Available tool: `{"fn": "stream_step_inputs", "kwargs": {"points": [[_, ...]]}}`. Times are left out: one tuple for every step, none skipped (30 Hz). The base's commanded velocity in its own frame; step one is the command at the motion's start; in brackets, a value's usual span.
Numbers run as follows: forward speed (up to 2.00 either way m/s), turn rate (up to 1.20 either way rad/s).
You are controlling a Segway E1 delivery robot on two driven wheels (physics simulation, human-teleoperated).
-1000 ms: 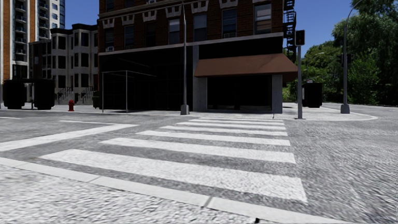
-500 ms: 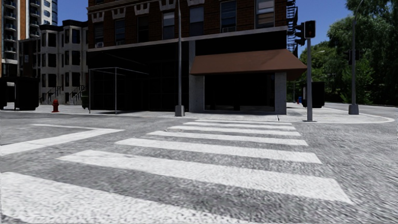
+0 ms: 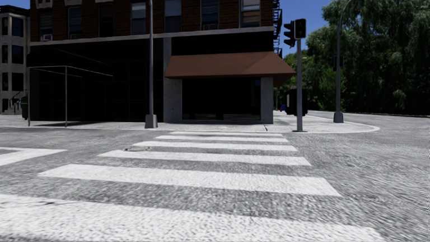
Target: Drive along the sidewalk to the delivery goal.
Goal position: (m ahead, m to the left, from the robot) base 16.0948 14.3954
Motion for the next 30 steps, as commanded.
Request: {"fn": "stream_step_inputs", "kwargs": {"points": [[1.5,-0.48],[1.5,-0.48],[1.5,-0.48],[1.5,-0.48],[1.5,-0.48],[1.5,-0.48],[1.5,-0.48],[1.5,-0.48],[1.46,-0.48],[1.43,-0.48],[1.41,-0.47],[1.4,-0.47],[1.4,-0.47],[1.4,-0.47],[1.4,-0.47],[1.39,-0.47],[1.39,-0.47],[1.39,-0.47],[1.39,-0.46],[1.39,-0.43],[1.39,-0.32],[1.39,-0.24],[1.39,-0.24],[1.39,-0.18],[1.39,-0.07],[1.39,-0.03],[1.39,-0.03],[1.39,0.0],[1.39,0.0],[1.39,0.0]]}}
